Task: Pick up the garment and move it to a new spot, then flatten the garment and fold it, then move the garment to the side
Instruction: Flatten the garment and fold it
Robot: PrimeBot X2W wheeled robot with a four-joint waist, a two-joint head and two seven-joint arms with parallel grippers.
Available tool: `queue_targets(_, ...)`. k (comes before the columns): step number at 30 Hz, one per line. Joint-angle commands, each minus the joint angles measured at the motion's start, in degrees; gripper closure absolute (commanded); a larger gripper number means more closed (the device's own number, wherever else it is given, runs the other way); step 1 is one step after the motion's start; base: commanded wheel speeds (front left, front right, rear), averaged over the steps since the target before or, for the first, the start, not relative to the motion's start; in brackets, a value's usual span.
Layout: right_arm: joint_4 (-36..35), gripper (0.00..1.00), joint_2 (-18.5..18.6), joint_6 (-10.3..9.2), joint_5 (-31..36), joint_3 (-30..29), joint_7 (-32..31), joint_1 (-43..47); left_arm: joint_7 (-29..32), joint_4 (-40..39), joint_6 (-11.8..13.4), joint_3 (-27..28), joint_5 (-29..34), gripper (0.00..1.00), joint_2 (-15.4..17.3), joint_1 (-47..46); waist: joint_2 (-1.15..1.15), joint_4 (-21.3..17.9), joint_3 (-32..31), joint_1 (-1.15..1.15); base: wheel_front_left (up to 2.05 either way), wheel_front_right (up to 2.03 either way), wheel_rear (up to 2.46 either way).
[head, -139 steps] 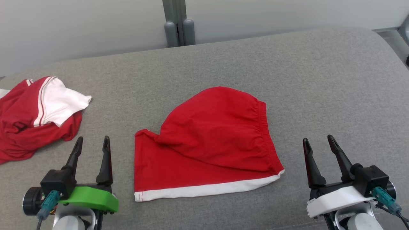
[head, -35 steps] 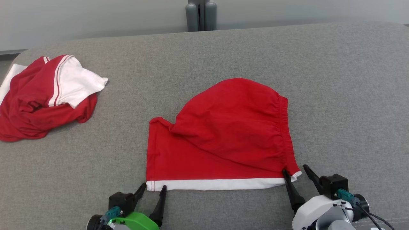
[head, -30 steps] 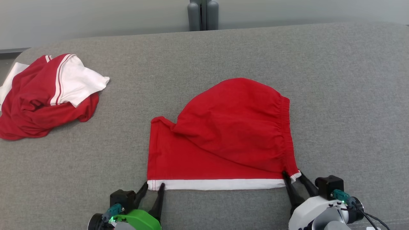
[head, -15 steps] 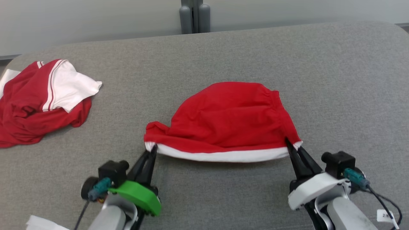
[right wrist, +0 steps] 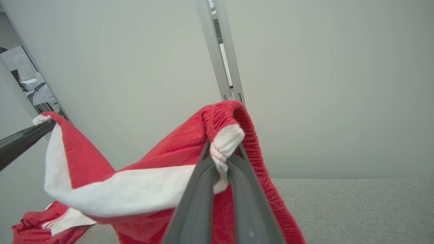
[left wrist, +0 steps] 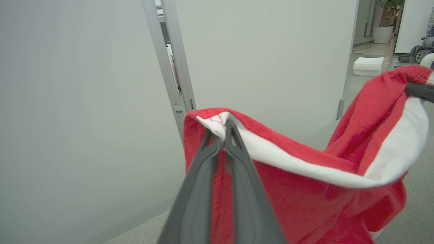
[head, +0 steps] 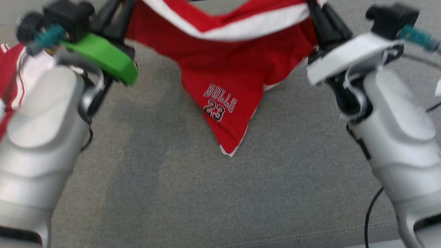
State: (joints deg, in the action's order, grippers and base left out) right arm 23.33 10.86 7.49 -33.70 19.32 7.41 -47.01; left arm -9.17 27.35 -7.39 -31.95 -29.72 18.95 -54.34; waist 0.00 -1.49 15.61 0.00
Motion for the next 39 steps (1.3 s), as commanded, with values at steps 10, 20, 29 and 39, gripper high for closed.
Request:
queue_targets(10, 13.2, 1.0, -2.1, 0.02, -8.5, -5.7, -6.1, -32.0, 1.1, 11.1, -0.1, -1.5, -9.0, 1.0, 0.7, -31.0, 0.0, -2.3, 13.2, 0.0, 0.0, 0.0, 0.0)
queue_targets(20, 22.3, 1.0, -1.9, 0.02, -9.4, -2.7, -3.6, -43.1, -4.1, 17.5, -0.1, -5.3, -13.2, 1.0, -0.4, -40.1, 0.0, -0.9, 14.6, 0.0, 0.0, 0.0, 0.0)
queue_targets(29, 21.7, 1.0, -1.3, 0.02, -15.5, 2.4, 0.3, -30.8, -6.1, 14.0, -0.1, -3.8, -16.7, 1.0, -0.3, -25.8, 0.0, -0.9, 13.3, 0.0, 0.0, 0.0, 0.0)
queue_targets(39, 8.8, 1.0, 4.4, 0.02, -19.2, 10.9, 4.2, -2.3, -6.0, -6.9, 4.9, 9.5, -8.8, 1.0, -3.7, 12.7, 0.0, -0.2, 6.1, 0.0, 0.0, 0.0, 0.0)
